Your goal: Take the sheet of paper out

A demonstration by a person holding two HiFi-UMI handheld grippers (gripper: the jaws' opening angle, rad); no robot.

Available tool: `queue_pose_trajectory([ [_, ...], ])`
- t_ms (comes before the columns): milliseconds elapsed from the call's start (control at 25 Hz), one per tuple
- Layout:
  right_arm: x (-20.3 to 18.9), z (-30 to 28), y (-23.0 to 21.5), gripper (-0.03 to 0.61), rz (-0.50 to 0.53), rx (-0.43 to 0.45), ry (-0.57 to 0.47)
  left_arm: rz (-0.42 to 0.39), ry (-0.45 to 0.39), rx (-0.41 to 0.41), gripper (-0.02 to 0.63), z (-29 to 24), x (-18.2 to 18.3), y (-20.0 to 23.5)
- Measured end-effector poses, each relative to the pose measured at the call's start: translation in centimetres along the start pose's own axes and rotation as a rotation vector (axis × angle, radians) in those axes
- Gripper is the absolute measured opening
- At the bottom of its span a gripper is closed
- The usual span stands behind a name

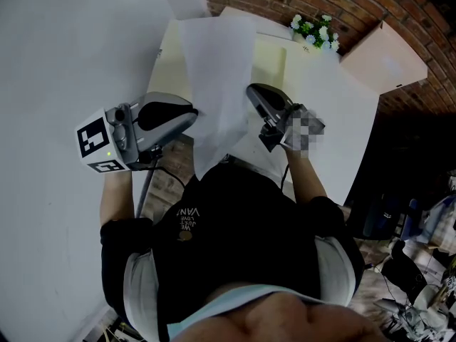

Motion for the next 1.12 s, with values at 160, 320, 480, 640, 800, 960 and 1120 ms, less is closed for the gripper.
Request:
queue_pose_trajectory([
  [160,0.4,0.4,-0.7,0.0,0.008,-0.058,-0.003,0.035,0.005,0.063,0.0,0.5,-0.7,1.3],
  [320,0.2,0.9,-1.1,0.0,0.015,-0.116,-0.001,0.07,0.009,0.122,0.0,1.5,-2.3,2.5],
  [480,0.3,1.6,-1.5,0.0,0.012,-0.174,-0.013,0.1,0.019,0.178,0.0,2.2,-4.0,3.9],
  [640,0.9,2.6,-2.0,0.0,0.012,-0.216,-0.033,0.148,0.026,0.218,0.0,2.5,-5.6,5.7],
  [800,1.5,3.5,-2.2,0.0,0.024,-0.254,-0.045,0.179,0.046,0.241,0.0,2.5,-7.1,7.4],
  [960,2.0,4.2,-2.3,0.0,0.029,-0.293,-0.064,0.206,0.049,0.252,0.0,2.2,-8.2,8.9],
  [1120,2.2,5.0,-2.4,0.0,0.036,-0.329,-0.08,0.231,0.046,0.258,0.0,1.9,-9.2,10.2],
])
Point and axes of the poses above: the fingertips, and each gripper's own axes: z backward along the fingers, y to its left, x out of its top, the point moved 6 cm from there along z, backward along the fingers, and after that the axes turned 9 degrees about -z, right-handed, at the moved point
